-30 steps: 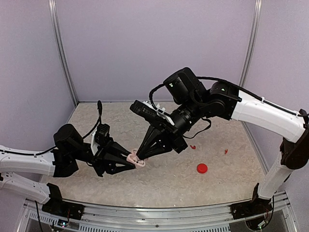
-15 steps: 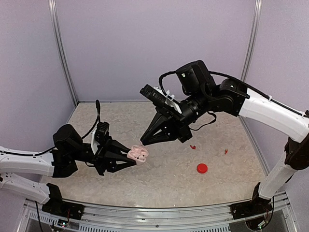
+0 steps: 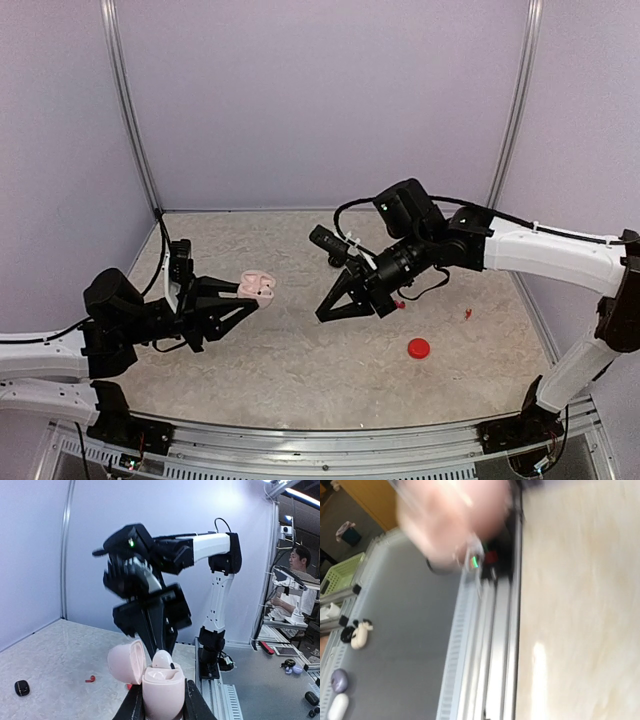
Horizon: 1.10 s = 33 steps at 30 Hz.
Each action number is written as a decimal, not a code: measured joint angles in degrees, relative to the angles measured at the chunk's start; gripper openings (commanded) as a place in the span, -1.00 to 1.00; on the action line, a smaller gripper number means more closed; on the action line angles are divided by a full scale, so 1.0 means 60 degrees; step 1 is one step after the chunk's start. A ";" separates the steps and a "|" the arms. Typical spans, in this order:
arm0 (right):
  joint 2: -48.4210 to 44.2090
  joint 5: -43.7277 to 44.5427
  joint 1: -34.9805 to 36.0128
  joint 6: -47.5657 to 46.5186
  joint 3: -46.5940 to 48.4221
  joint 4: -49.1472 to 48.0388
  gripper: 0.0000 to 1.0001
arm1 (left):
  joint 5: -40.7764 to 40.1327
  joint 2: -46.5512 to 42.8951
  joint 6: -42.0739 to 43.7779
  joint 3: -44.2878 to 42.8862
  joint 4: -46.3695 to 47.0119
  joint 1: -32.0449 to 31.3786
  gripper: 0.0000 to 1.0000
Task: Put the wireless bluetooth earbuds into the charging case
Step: Place the left earbud at the center of the board.
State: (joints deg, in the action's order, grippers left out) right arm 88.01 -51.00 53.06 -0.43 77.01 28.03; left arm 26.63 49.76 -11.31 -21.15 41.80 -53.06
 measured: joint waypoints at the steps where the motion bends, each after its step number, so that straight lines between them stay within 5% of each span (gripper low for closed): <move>1: 0.0226 0.0011 -0.0007 0.0102 -0.0200 -0.0047 -1.00 | -0.0262 -0.0189 -0.0004 0.0025 -0.0124 0.0051 -0.99; 11: 0.3384 0.0178 -0.0015 0.0452 -0.0976 -0.0448 -1.00 | -0.1402 -0.0984 -0.0135 0.0299 -0.0732 0.0357 -0.98; 24: 0.5577 0.0594 -0.0004 0.0295 -0.0160 -0.0419 -1.00 | -0.1486 -0.0787 -0.0189 0.0379 -0.0729 0.0375 -0.98; 33: 0.5650 0.3191 0.0382 -0.0168 0.1435 0.1453 -0.38 | -0.1483 -0.0787 -0.0189 0.0379 -0.0725 0.0379 -0.98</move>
State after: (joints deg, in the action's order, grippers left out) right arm 121.91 -31.86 55.35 -1.43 85.62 36.75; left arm 17.74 45.04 -12.45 -18.87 37.45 -50.78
